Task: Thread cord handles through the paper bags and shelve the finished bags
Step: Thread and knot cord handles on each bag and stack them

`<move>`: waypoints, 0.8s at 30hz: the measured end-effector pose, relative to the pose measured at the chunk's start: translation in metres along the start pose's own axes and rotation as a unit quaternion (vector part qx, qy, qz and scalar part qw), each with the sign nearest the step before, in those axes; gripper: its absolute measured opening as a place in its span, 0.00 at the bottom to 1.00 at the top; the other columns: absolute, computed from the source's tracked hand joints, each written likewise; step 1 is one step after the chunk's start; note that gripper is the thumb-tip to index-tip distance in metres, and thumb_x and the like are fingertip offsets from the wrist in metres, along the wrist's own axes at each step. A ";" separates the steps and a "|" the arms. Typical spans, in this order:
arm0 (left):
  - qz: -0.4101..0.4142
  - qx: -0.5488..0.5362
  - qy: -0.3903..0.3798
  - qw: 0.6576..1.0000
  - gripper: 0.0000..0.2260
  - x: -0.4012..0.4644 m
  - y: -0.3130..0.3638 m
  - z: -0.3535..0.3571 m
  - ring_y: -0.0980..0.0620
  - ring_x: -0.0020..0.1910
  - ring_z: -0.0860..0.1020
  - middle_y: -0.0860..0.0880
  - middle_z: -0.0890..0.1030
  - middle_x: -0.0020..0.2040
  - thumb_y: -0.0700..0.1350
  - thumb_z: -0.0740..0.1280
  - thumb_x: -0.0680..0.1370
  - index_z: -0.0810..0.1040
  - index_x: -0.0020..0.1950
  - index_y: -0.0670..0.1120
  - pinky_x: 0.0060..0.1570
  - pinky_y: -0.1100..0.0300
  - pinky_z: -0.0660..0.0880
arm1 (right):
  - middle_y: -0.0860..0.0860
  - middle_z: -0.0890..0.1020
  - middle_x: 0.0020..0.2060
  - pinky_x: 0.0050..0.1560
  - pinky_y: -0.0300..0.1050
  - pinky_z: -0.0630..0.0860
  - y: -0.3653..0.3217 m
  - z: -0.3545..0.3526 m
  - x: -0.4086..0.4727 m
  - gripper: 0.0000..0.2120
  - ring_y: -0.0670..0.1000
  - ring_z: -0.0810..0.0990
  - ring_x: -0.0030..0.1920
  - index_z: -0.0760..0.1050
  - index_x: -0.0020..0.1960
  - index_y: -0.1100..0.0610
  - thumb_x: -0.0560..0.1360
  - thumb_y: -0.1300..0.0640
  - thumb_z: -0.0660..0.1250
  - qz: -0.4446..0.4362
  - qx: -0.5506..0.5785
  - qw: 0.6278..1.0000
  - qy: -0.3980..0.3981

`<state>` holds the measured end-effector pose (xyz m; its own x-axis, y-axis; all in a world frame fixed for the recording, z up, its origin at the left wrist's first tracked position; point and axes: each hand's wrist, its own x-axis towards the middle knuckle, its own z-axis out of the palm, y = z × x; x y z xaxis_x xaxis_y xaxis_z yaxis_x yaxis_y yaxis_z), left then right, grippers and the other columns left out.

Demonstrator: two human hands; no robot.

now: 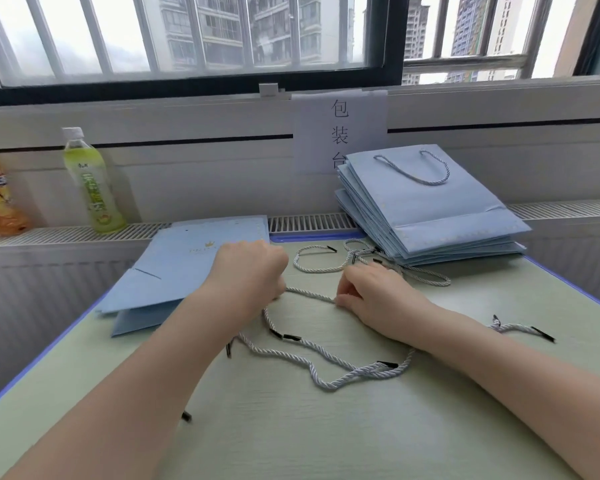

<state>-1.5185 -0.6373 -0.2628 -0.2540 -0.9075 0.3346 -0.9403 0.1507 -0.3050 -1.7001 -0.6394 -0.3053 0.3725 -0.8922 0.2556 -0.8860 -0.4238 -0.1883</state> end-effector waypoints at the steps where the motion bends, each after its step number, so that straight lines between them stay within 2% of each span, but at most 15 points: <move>1: 0.007 0.001 0.044 0.999 0.10 0.000 0.003 -0.002 0.44 0.35 0.68 0.50 0.63 0.31 0.43 0.60 0.76 0.65 0.36 0.46 0.28 0.61 0.54 | 0.49 0.76 0.53 0.55 0.47 0.65 0.001 0.000 0.000 0.05 0.52 0.69 0.57 0.67 0.46 0.49 0.79 0.49 0.60 -0.005 -0.014 1.000 -0.003; 3: 0.046 -0.012 0.140 0.989 0.09 -0.002 0.008 -0.003 0.45 0.28 0.67 0.51 0.63 0.26 0.45 0.65 0.74 0.69 0.35 0.47 0.27 0.63 0.51 | 0.50 0.75 0.51 0.53 0.46 0.64 0.006 0.001 -0.002 0.05 0.53 0.69 0.55 0.64 0.46 0.50 0.80 0.52 0.58 -0.010 -0.050 0.999 0.007; 4: 0.068 -0.024 0.184 0.980 0.11 -0.001 0.009 -0.002 0.46 0.24 0.67 0.52 0.65 0.24 0.46 0.69 0.72 0.72 0.32 0.47 0.27 0.66 0.52 | 0.50 0.75 0.49 0.51 0.46 0.66 0.008 -0.001 -0.002 0.05 0.52 0.70 0.53 0.64 0.46 0.51 0.81 0.54 0.57 -0.004 -0.020 0.999 0.031; 6: 0.078 -0.059 0.271 0.958 0.12 0.001 0.012 0.001 0.48 0.22 0.71 0.52 0.71 0.22 0.49 0.67 0.72 0.75 0.29 0.48 0.25 0.67 0.57 | 0.50 0.77 0.41 0.44 0.43 0.68 0.009 -0.010 -0.002 0.06 0.47 0.74 0.43 0.65 0.45 0.53 0.81 0.59 0.56 0.040 0.163 0.981 0.101; 8: 0.093 -0.070 0.322 0.939 0.15 0.000 0.016 0.003 0.51 0.25 0.74 0.53 0.74 0.25 0.51 0.61 0.75 0.77 0.31 0.48 0.24 0.64 0.60 | 0.50 0.75 0.33 0.37 0.39 0.70 0.007 -0.023 -0.001 0.10 0.44 0.72 0.32 0.67 0.44 0.52 0.81 0.64 0.54 0.071 0.367 0.905 0.203; 10: 0.122 -0.090 0.365 0.919 0.15 -0.005 0.024 -0.002 0.50 0.28 0.75 0.53 0.75 0.27 0.49 0.61 0.77 0.78 0.33 0.48 0.25 0.62 0.64 | 0.51 0.70 0.28 0.33 0.38 0.71 0.007 -0.034 0.000 0.14 0.46 0.69 0.29 0.70 0.43 0.54 0.81 0.66 0.52 0.097 0.499 0.823 0.256; 11: 0.128 -0.102 0.386 0.908 0.15 -0.008 0.027 -0.005 0.49 0.28 0.75 0.52 0.76 0.28 0.49 0.61 0.78 0.78 0.34 0.47 0.26 0.61 0.66 | 0.50 0.68 0.28 0.30 0.37 0.69 0.007 -0.039 0.000 0.14 0.47 0.67 0.28 0.71 0.44 0.55 0.80 0.67 0.51 0.119 0.559 0.782 0.249; 13: 0.132 -0.119 0.426 0.887 0.14 -0.012 0.034 -0.010 0.49 0.30 0.75 0.52 0.77 0.30 0.48 0.62 0.79 0.80 0.36 0.47 0.26 0.59 0.68 | 0.49 0.64 0.28 0.22 0.34 0.62 0.006 -0.044 0.000 0.12 0.45 0.62 0.25 0.72 0.45 0.57 0.81 0.64 0.52 0.174 0.668 0.702 0.174; 15: 0.136 -0.127 0.455 0.871 0.14 -0.015 0.040 -0.015 0.48 0.30 0.75 0.52 0.77 0.30 0.48 0.62 0.80 0.81 0.37 0.47 0.27 0.58 0.68 | 0.48 0.61 0.26 0.18 0.33 0.52 0.002 -0.046 -0.001 0.13 0.43 0.56 0.21 0.72 0.42 0.57 0.82 0.54 0.55 0.221 0.714 0.663 0.052; 17: 0.157 -0.124 0.468 0.861 0.14 -0.018 0.048 -0.018 0.49 0.31 0.76 0.52 0.78 0.31 0.48 0.62 0.80 0.81 0.38 0.47 0.27 0.58 0.69 | 0.46 0.61 0.23 0.20 0.33 0.48 -0.002 -0.044 -0.003 0.18 0.43 0.55 0.20 0.67 0.35 0.54 0.80 0.46 0.58 0.236 0.702 0.671 -0.034; 19: 0.192 -0.113 0.462 0.858 0.14 -0.021 0.057 -0.019 0.49 0.31 0.76 0.52 0.78 0.31 0.48 0.62 0.79 0.80 0.36 0.47 0.28 0.57 0.70 | 0.46 0.62 0.22 0.23 0.34 0.49 -0.006 -0.042 -0.006 0.19 0.43 0.58 0.21 0.65 0.32 0.53 0.79 0.46 0.59 0.220 0.681 0.697 -0.056; 22: 0.199 -0.170 0.398 0.879 0.18 -0.026 0.063 -0.019 0.48 0.32 0.76 0.52 0.78 0.32 0.52 0.58 0.79 0.79 0.35 0.47 0.32 0.58 0.70 | 0.49 0.66 0.24 0.23 0.34 0.60 -0.006 -0.045 -0.008 0.16 0.45 0.65 0.23 0.68 0.32 0.55 0.78 0.59 0.59 0.192 0.653 0.733 -0.011; 24: 0.134 -0.257 0.337 0.896 0.20 -0.026 0.059 -0.019 0.47 0.37 0.78 0.51 0.80 0.35 0.54 0.54 0.80 0.79 0.37 0.48 0.39 0.56 0.71 | 0.51 0.71 0.26 0.26 0.37 0.64 -0.005 -0.049 -0.010 0.13 0.48 0.69 0.25 0.70 0.34 0.58 0.78 0.61 0.60 0.163 0.655 0.737 0.022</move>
<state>-1.5721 -0.5976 -0.2728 -0.4033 -0.3951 0.8254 -0.7608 0.6459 -0.0626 -1.7126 -0.6207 -0.2603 0.1641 -0.9862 0.0196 0.1126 -0.0010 -0.9936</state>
